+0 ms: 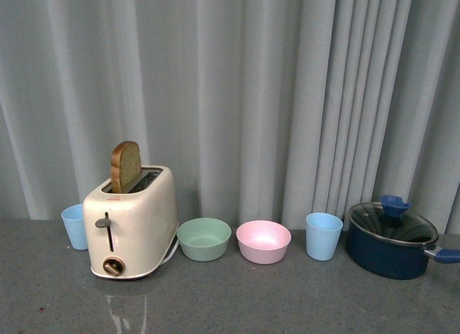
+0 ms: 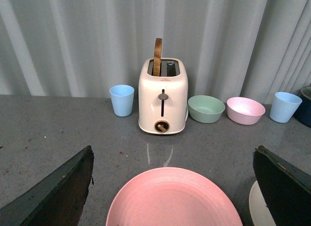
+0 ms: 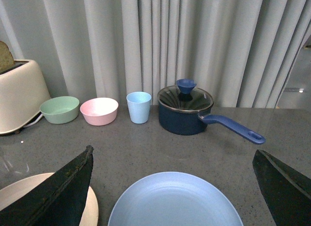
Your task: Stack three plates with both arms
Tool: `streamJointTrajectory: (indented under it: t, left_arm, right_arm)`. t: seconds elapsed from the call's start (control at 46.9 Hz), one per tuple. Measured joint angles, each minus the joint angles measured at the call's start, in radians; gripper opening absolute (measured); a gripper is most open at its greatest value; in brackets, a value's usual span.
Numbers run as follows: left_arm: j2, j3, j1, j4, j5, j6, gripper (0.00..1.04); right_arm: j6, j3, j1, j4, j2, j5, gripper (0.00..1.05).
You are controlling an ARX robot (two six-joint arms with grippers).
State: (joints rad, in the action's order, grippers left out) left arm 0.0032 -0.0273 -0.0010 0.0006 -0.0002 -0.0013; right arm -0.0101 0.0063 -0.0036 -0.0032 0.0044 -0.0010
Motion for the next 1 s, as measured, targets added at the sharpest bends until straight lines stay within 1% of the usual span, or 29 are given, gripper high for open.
streamJointTrajectory:
  t: [0.256,0.277,0.32,0.341,0.384,0.427,0.491,0.555,0.64,0.683,0.747,0.811,0.875,1.003]
  left_arm:
    - [0.002,-0.001,0.0,-0.002,-0.001,0.0,0.98]
    - [0.025,-0.015,0.0,-0.048,-0.006,-0.005,0.98]
    - [0.124,-0.087,0.003,-0.23,0.011,-0.01,0.98]
    - [0.182,-0.117,0.008,-0.286,0.026,-0.011,0.98]
    - [0.251,-0.139,0.018,-0.295,0.046,-0.01,0.98]
    - [0.312,-0.156,0.027,-0.264,0.077,-0.006,0.98]
    - [0.46,-0.208,0.047,-0.134,0.139,0.009,0.98]
    - [0.704,-0.304,0.066,0.047,0.175,0.04,0.98]
    - [0.929,-0.411,0.074,0.148,0.174,0.087,0.98]
    - [1.101,-0.509,0.078,0.158,0.169,0.142,0.98]
    - [1.261,-0.609,0.087,0.099,0.182,0.206,0.98]
    - [1.387,-0.69,0.093,0.046,0.15,0.246,0.98]
    - [1.522,-0.794,0.113,-0.068,0.171,0.304,0.98]
    - [1.659,-0.909,0.15,-0.224,0.16,0.357,0.98]
  right_arm:
    - [0.0,0.0,0.0,0.0,0.0,0.0,0.97]
    - [0.0,0.0,0.0,0.0,0.0,0.0,0.97]
    - [0.0,0.0,0.0,0.0,0.0,0.0,0.97]
    - [0.0,0.0,0.0,0.0,0.0,0.0,0.97]
    - [0.0,0.0,0.0,0.0,0.0,0.0,0.97]
    - [0.0,0.0,0.0,0.0,0.0,0.0,0.97]
    - [0.0,0.0,0.0,0.0,0.0,0.0,0.97]
    - [0.0,0.0,0.0,0.0,0.0,-0.001,0.97]
    - [0.0,0.0,0.0,0.0,0.0,0.0,0.97]
    - [0.0,0.0,0.0,0.0,0.0,0.0,0.97]
    - [0.0,0.0,0.0,0.0,0.0,0.0,0.97]
    - [0.0,0.0,0.0,0.0,0.0,0.0,0.97]
    - [0.0,0.0,0.0,0.0,0.0,0.0,0.97]
    - [0.0,0.0,0.0,0.0,0.0,0.0,0.97]
